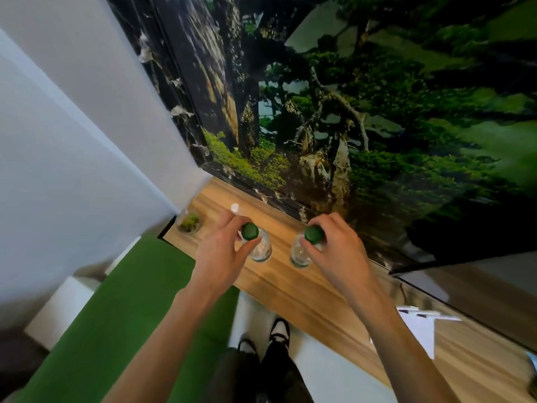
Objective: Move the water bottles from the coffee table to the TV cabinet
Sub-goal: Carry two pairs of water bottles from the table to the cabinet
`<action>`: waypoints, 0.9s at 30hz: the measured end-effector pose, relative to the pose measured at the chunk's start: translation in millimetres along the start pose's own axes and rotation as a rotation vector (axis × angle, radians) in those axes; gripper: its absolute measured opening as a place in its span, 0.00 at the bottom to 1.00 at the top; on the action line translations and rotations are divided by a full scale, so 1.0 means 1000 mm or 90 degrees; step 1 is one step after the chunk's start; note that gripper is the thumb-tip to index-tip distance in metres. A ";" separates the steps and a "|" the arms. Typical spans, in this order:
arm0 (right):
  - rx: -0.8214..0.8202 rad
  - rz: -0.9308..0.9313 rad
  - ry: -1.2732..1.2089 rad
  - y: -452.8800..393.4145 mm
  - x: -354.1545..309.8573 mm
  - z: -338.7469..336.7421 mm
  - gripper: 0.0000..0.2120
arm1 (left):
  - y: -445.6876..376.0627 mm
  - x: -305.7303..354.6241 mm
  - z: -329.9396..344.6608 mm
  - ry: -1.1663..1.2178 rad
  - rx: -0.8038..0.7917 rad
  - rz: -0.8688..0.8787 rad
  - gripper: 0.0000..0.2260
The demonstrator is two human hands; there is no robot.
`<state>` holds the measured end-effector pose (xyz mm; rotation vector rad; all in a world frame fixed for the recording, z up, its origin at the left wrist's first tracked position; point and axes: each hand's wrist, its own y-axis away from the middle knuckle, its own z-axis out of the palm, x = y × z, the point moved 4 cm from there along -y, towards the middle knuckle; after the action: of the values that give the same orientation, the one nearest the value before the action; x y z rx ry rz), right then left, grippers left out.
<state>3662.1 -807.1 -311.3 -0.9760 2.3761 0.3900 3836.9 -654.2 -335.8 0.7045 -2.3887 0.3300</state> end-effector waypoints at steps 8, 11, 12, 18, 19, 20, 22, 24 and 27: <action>-0.007 0.031 -0.006 -0.046 0.039 0.073 0.12 | -0.046 -0.066 0.066 0.035 -0.009 -0.021 0.11; -0.009 0.054 -0.017 -0.061 0.051 0.108 0.12 | -0.060 -0.096 0.093 0.041 -0.019 -0.021 0.12; -0.011 0.063 -0.025 -0.067 0.056 0.120 0.12 | -0.065 -0.107 0.103 0.046 -0.021 -0.024 0.12; 0.025 0.063 -0.017 -0.092 0.093 0.191 0.13 | -0.077 -0.171 0.162 0.084 -0.004 -0.034 0.15; 0.022 0.069 -0.009 -0.095 0.101 0.203 0.13 | -0.078 -0.179 0.172 0.092 0.002 -0.032 0.15; 0.021 0.072 -0.001 -0.100 0.109 0.215 0.13 | -0.081 -0.186 0.181 0.099 0.007 -0.030 0.15; 0.020 0.071 0.011 -0.107 0.125 0.235 0.13 | -0.085 -0.199 0.199 0.105 0.007 -0.028 0.16; 0.022 0.072 0.015 -0.114 0.138 0.253 0.14 | -0.092 -0.211 0.214 0.115 -0.003 -0.030 0.16; 0.039 0.061 0.029 -0.122 0.156 0.273 0.14 | -0.103 -0.226 0.234 0.120 -0.013 -0.025 0.14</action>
<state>3757.2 -856.3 -630.7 -0.8550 2.4668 0.3324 3929.8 -738.8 -653.1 0.6793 -2.1952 0.3387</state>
